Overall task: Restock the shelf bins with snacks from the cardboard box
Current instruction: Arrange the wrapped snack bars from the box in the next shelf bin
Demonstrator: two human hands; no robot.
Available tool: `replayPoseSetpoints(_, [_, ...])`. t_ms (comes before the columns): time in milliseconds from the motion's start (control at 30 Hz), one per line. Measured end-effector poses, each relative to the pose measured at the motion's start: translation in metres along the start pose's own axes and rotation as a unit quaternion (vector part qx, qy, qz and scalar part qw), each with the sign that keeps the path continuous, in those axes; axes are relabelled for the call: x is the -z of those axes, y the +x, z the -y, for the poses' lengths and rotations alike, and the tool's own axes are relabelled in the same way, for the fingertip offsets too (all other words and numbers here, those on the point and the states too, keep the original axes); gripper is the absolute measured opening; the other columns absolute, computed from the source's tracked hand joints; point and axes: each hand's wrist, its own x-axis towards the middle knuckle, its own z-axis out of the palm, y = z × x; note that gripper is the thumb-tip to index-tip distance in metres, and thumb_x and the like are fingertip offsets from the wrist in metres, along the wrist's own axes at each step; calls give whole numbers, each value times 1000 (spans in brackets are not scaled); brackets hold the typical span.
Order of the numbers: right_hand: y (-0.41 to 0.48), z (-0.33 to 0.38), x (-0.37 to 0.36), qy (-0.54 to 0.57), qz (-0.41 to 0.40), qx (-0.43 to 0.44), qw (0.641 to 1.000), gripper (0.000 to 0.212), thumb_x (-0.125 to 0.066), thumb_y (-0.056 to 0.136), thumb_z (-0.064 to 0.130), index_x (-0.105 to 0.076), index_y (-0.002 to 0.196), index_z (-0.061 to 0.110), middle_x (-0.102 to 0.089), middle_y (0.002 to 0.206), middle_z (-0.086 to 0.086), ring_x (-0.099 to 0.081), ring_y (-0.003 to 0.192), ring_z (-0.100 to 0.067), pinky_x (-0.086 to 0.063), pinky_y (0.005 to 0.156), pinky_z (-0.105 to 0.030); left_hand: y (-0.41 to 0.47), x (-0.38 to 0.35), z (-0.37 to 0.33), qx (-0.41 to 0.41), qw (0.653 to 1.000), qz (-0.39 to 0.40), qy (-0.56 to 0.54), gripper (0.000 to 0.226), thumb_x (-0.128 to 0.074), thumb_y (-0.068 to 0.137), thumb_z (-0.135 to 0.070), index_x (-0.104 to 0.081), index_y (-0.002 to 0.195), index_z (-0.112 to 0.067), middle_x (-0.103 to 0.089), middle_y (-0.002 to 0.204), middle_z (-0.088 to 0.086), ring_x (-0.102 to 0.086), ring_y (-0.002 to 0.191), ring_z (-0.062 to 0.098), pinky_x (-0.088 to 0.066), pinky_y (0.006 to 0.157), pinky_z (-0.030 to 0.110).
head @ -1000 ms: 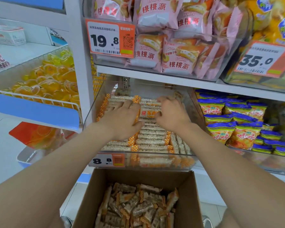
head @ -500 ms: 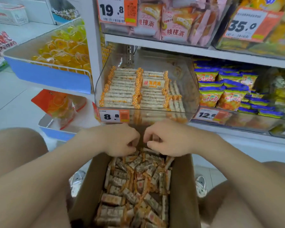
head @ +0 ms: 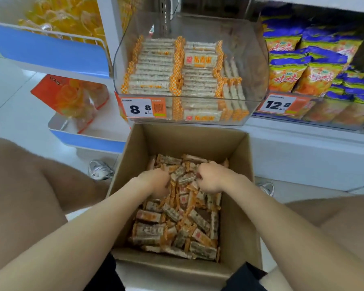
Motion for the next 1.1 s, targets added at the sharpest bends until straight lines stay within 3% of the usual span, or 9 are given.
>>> replayPoseSetpoints(100, [29,-22,-35,88,-60,-106,989,19,-52,105,29,-57,94,16,-60,94,-6,-62,80,-27,-57,69,-41,40,-25,15,38,995,-62,-73,32,-55,102,-30,-60,129,-15,-60,134,14,-49,138,33,-46,110,43])
replayPoseSetpoints(200, [52,-34,-62,135,-69,-125,980,11,-52,106,23,-58,108,14,-63,103,-11,-65,91,-32,-60,76,-46,78,-43,21,61,985,-111,-116,38,-57,100,-25,-55,137,-20,-50,148,11,-18,156,37,-32,122,51])
replayPoseSetpoints(300, [74,-41,-68,121,-118,-69,983,43,-55,103,17,-48,145,15,-62,128,-13,-60,120,-36,-56,95,-52,99,-51,17,44,982,-99,-157,58,-59,101,-18,-40,156,-24,-33,164,12,-21,156,37,-25,127,48])
replayPoseSetpoints(433, [102,-50,-75,130,-102,-63,984,61,-58,99,14,-30,153,17,-44,149,-16,-45,138,-40,-43,111,-56,113,-65,10,6,985,-40,-167,69,-61,103,-12,-30,163,-26,-13,172,11,-24,156,37,-33,122,42])
replayPoseSetpoints(567, [118,-56,-96,99,-49,-81,991,81,-58,98,11,-10,162,27,-16,170,-10,-23,152,-43,-40,116,-56,122,-86,0,10,981,-52,-186,70,-75,94,-14,-35,150,-25,-30,161,12,-44,142,38,-46,110,46])
replayPoseSetpoints(833, [129,-49,-114,3,-120,-101,988,56,-66,100,28,-42,151,20,-43,154,-15,-35,142,-41,-33,116,-57,121,-91,-7,34,932,-175,-314,42,-76,91,-10,-54,122,-27,-55,137,3,-56,127,25,-45,93,29])
replayPoseSetpoints(900, [129,-48,-115,87,-140,-103,981,48,-58,105,41,-52,146,17,-49,148,-12,-42,140,-38,-38,114,-54,118,-86,-4,48,906,-188,-377,37,-80,89,-15,-61,119,-25,-62,134,-1,-57,129,22,-47,95,27])
replayPoseSetpoints(1000, [126,-45,-103,362,-191,-105,906,44,-52,109,33,-47,150,16,-54,147,-11,-52,136,-33,-47,108,-47,109,-77,0,59,859,-198,-469,38,-85,84,-22,-62,114,-26,-62,126,-7,-58,123,19,-50,95,31])
replayPoseSetpoints(1100, [119,-45,-87,499,-148,-107,847,43,-48,110,20,-39,152,24,-53,141,-11,-58,127,-32,-53,93,-39,99,-69,7,83,834,-224,-498,39,-87,84,-29,-58,109,-21,-62,112,-7,-62,91,13,-50,71,22])
